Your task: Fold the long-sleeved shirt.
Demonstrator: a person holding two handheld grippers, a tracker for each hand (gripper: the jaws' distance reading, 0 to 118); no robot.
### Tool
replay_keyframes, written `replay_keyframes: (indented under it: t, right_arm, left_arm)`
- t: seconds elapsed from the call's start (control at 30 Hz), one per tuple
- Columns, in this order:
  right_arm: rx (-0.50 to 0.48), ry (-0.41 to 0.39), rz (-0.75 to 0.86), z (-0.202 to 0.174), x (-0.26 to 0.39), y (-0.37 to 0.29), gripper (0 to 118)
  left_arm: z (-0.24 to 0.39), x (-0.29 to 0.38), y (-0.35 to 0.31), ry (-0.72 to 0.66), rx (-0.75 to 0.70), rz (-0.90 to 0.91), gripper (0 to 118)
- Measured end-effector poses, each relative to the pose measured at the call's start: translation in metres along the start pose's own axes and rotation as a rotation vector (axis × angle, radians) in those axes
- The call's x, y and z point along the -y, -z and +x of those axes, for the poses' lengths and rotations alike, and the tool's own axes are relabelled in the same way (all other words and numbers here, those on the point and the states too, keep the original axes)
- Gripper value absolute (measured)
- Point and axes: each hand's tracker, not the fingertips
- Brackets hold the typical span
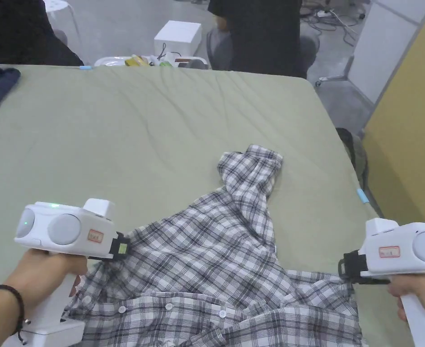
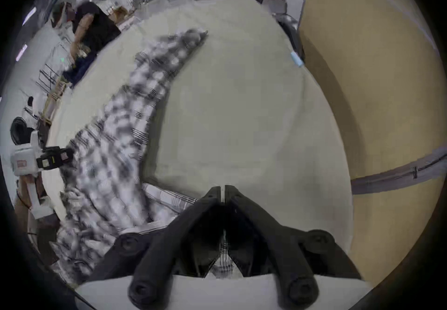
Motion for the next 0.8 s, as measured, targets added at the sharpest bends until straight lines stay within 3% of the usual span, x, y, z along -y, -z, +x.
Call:
replay_keyframes:
  t: [0.47,0.8]
  right_arm:
    - [-0.112,-0.207,0.547,-0.106,-0.025,-0.299,0]
    - [-0.031,-0.242,0.899,-0.153,-0.062,-0.465,0]
  left_arm:
    - [-0.002,-0.014,-0.314,-0.011,0.026,0.524,3]
    - [0.019,-0.045,-0.49,0.056,-0.05,0.86,3]
